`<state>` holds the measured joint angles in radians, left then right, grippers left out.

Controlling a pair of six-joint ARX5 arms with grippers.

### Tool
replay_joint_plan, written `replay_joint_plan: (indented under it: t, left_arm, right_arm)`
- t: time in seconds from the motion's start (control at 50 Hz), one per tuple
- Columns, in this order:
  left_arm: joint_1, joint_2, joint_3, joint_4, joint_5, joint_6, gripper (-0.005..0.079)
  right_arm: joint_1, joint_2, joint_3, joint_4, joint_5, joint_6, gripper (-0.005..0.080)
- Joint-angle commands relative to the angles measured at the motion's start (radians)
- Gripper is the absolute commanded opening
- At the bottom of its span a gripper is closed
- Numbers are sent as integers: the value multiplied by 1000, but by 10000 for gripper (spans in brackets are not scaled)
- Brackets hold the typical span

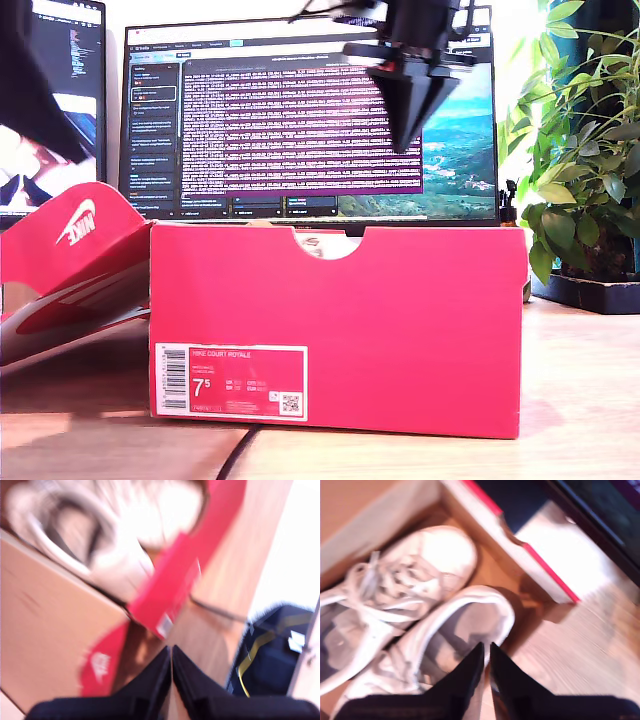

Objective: Pack the white shoes by picking the first shoe and placing it inside the red shoebox, left side, then picking and rotating the second shoe and placing it in the shoebox

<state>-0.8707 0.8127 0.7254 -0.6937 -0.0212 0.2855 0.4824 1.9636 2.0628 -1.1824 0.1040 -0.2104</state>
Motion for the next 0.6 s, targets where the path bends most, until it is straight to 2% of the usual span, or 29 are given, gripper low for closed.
replay_joint_plan:
  t: [0.0, 0.22, 0.58]
  left_arm:
    - [7, -18, 4, 18, 9, -9, -19]
    - [67, -49, 4, 55, 23, -5, -19]
    - [225, -49, -2, 233, 42, -6, -19]
  right_arm:
    - [-13, -56, -9, 5, -2, 12, -10]
    - [-62, -143, -109, 39, -2, 35, -10]
    - [-113, -371, -421, 291, 0, 70, -10]
